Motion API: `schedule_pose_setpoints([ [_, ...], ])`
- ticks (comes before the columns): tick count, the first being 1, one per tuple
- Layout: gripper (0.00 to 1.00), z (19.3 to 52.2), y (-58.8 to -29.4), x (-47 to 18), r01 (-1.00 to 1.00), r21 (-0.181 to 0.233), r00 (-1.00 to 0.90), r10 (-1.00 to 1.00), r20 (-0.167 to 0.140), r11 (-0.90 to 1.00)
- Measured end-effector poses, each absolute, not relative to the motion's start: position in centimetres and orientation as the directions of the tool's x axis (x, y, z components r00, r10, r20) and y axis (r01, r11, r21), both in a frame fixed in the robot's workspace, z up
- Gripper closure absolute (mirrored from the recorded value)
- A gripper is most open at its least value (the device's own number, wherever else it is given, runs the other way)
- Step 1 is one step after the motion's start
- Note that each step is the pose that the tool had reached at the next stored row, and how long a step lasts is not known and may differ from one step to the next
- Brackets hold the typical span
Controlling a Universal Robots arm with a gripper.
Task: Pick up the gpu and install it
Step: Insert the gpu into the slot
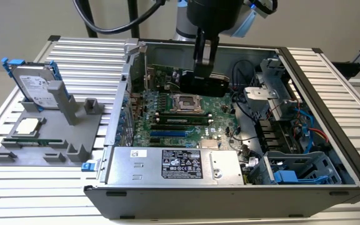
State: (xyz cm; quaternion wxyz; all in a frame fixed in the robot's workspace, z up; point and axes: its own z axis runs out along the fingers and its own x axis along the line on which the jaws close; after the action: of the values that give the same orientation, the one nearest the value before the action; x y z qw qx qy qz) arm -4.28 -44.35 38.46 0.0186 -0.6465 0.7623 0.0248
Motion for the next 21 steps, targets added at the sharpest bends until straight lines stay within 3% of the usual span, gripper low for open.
schedule_pose_setpoints([
  [21,1.00,37.61,-44.35,-4.28,-0.987,0.014,-0.163,-0.985,-0.060,0.163],
])
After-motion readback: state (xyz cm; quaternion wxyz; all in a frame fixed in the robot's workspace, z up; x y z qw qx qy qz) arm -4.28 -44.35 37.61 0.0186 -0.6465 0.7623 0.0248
